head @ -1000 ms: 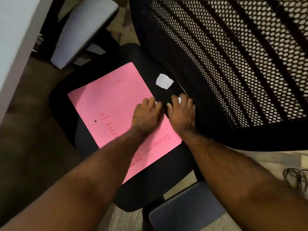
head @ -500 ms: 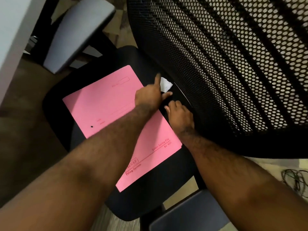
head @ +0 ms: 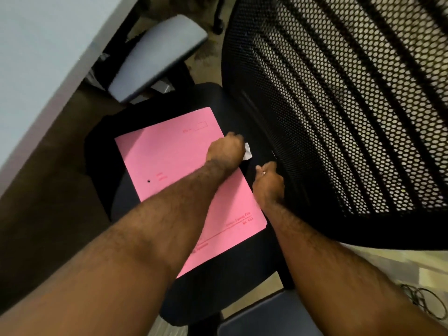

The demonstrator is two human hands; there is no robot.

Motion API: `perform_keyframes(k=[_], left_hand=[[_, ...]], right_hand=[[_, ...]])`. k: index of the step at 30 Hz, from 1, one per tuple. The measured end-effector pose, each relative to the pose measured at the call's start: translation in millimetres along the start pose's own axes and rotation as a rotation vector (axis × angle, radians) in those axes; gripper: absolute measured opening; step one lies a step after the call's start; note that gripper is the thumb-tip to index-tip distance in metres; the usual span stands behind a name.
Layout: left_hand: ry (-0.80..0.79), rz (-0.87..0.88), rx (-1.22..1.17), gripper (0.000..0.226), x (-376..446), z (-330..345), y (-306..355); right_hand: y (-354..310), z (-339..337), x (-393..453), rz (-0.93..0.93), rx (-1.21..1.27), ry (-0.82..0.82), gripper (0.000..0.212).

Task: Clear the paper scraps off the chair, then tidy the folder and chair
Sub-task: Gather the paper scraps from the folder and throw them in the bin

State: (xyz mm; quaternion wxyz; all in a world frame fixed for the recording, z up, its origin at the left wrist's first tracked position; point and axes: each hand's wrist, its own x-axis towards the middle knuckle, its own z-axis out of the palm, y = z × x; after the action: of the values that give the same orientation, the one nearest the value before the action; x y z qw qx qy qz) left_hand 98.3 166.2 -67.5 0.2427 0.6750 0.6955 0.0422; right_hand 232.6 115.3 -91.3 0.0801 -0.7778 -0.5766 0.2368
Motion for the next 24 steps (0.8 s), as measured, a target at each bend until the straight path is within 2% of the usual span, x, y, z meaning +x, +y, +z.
perform_keyframes(k=[5,8,11,13,15,17,19,22,24], left_hand=[[0.155,-0.067,-0.253,0.017,-6,-16,6],[0.163,-0.158,-0.405,0.013,-21,-18,-3],[0.183,-0.207,-0.477,0.023,-55,-18,-16],[0.225,-0.239,-0.578,0.024,-84,-19,-26],[0.250,-0.297,-0.708,0.014,-114,-19,-40],[0.304,-0.361,-0.753,0.028,-147,-21,-52],[0.394,-0.442,-0.768,0.034,-184,-25,-63],[0.562,-0.598,-0.855,0.021,-244,-30,-78],[0.696,-0.692,-0.884,0.024,-283,-32,-87]], right_hand=[[-17,-4,11,0.050,0.135,0.007,0.029],[-21,-9,1,0.011,0.253,-0.010,0.026],[-34,-13,-17,-0.016,0.308,-0.030,0.023],[-51,-11,-37,-0.056,0.367,-0.069,0.022],[-73,-9,-62,-0.097,0.436,-0.133,0.023],[-93,-5,-91,-0.149,0.458,-0.214,0.024],[-110,1,-125,-0.210,0.451,-0.292,0.025],[-127,13,-183,-0.330,0.426,-0.392,0.025],[-135,23,-223,-0.447,0.369,-0.407,0.026]])
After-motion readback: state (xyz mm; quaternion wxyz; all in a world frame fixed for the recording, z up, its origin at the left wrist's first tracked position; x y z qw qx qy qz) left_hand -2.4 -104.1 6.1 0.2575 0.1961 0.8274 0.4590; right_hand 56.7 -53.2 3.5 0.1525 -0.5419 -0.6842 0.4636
